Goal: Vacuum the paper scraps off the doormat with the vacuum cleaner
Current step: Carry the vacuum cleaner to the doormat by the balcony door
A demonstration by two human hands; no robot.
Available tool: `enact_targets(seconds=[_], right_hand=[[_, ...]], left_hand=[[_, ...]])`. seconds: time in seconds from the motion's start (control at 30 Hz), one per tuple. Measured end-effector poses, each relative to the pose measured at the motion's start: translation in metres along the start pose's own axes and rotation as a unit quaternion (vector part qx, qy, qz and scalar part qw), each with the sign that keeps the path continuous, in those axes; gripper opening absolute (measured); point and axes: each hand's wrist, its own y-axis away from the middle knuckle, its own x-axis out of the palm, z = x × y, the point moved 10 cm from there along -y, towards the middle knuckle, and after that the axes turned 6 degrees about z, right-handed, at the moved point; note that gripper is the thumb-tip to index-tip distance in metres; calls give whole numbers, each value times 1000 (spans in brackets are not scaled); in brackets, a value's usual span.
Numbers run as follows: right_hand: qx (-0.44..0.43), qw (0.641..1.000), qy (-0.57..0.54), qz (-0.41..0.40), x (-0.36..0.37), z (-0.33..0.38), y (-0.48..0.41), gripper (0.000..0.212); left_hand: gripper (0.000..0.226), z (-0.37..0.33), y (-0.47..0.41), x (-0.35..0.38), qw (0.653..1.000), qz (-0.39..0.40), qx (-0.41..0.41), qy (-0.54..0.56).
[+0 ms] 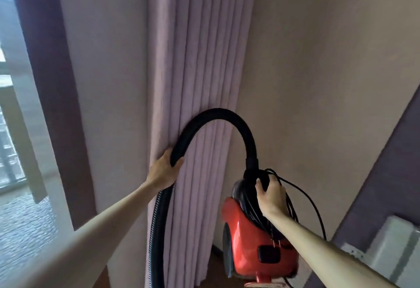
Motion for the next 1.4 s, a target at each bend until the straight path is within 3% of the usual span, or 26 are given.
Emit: enact_targets(seconds=[0.33,0.67,1.07,1.4], right_hand=[[-90,987,-31,127,64,-15,-51,31],[-126,963,-26,236,153,-39,-7,35],[-119,939,45,319,251,-86,87,42],[-45,927,59,367,321,-153,149,30]], left_hand=[[43,25,45,26,985,-129,-113,3],[53,84,122,57,949,-181,-258,1],[52,214,214,97,930,-195,-310,42],[52,315,284,165,908,-152,-384,72]])
